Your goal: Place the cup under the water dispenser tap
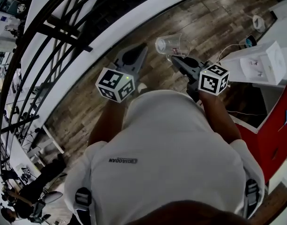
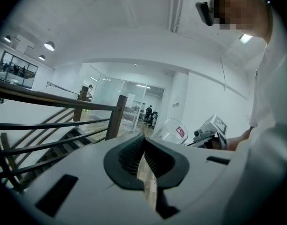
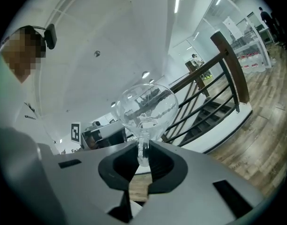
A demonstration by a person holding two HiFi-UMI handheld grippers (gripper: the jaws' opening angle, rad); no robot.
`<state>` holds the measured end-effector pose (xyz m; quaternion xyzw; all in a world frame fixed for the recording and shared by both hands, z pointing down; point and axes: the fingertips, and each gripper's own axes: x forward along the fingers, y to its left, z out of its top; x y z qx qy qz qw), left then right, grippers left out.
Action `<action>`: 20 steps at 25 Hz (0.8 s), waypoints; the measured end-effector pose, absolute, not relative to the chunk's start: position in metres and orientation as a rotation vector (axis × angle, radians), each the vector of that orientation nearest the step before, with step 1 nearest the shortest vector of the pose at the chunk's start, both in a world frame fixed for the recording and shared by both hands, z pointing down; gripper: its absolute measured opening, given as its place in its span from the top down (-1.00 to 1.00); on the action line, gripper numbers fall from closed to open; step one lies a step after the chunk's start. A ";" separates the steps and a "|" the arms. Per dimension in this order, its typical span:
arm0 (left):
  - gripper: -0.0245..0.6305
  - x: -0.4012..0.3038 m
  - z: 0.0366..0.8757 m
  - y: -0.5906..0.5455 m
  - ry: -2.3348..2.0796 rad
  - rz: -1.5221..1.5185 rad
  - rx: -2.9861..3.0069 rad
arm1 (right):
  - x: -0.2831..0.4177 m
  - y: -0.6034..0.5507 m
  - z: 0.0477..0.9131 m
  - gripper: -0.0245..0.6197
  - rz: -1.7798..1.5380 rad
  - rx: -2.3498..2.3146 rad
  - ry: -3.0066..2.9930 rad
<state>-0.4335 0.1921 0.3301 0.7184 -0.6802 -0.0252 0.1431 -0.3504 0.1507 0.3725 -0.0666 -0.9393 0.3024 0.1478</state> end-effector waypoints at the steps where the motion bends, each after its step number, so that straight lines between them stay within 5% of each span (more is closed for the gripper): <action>1: 0.93 -0.425 0.330 0.189 -1.949 -0.072 2.080 | -0.341 0.149 0.373 0.79 0.874 -0.177 -2.702; 20: 0.93 -0.287 0.344 0.147 -1.750 -0.033 2.198 | -0.201 0.124 0.383 0.79 0.945 0.031 -2.715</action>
